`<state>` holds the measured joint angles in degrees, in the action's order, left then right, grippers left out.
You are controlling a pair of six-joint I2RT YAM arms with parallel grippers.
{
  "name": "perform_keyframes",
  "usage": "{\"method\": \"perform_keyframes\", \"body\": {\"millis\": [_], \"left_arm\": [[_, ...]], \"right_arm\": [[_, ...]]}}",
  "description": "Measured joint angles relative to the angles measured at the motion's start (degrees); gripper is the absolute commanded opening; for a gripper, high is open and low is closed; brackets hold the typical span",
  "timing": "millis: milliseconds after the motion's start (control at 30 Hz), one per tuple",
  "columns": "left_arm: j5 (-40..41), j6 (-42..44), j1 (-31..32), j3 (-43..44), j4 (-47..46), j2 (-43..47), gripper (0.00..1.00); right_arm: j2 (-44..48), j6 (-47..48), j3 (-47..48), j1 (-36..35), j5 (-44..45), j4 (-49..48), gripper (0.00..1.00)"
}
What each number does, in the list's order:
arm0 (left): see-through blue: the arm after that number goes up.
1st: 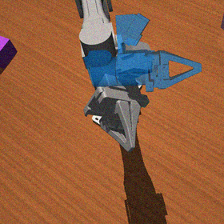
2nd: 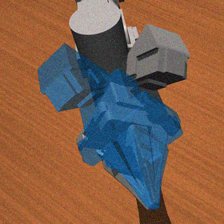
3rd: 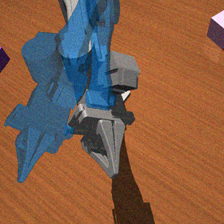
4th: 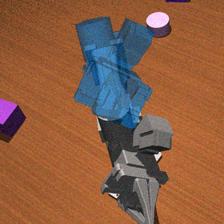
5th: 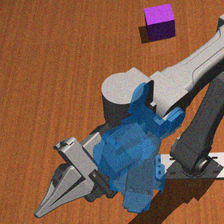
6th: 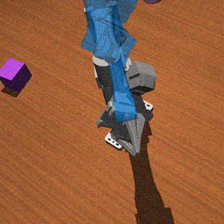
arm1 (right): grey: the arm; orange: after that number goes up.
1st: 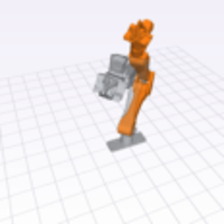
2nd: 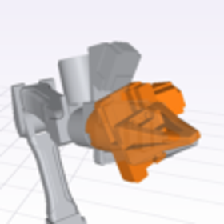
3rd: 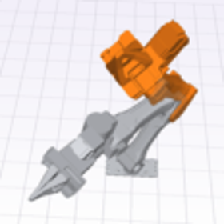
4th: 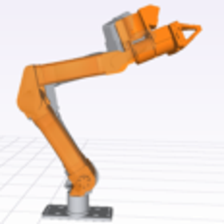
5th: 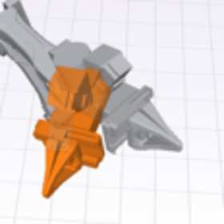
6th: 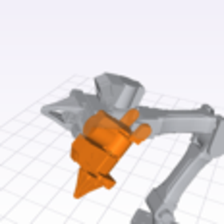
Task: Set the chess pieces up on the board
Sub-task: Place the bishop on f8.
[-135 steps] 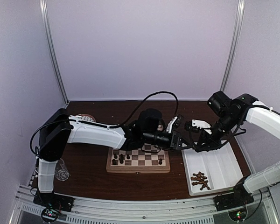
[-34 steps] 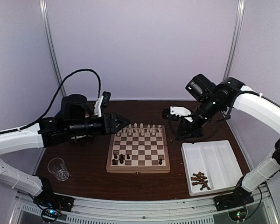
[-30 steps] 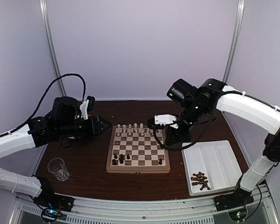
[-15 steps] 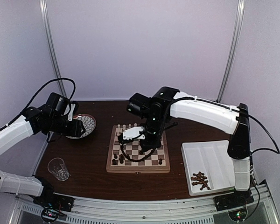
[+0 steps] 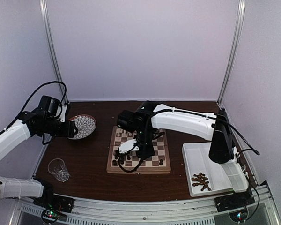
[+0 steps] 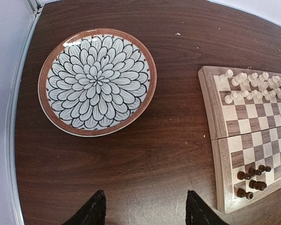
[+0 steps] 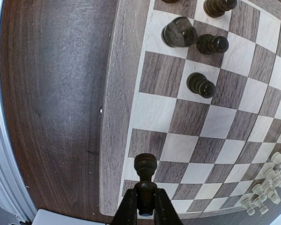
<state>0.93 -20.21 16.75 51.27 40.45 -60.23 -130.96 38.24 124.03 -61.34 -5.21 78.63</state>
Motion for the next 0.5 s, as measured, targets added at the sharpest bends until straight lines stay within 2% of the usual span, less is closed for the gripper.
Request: {"method": "perform_keyframes", "body": {"millis": [500], "left_arm": [[0.33, 0.33, -0.26, 0.00, -0.04, 0.57, 0.58]], "right_arm": [[-0.52, 4.26, 0.48, -1.70, 2.78, 0.50, 0.05]]}}
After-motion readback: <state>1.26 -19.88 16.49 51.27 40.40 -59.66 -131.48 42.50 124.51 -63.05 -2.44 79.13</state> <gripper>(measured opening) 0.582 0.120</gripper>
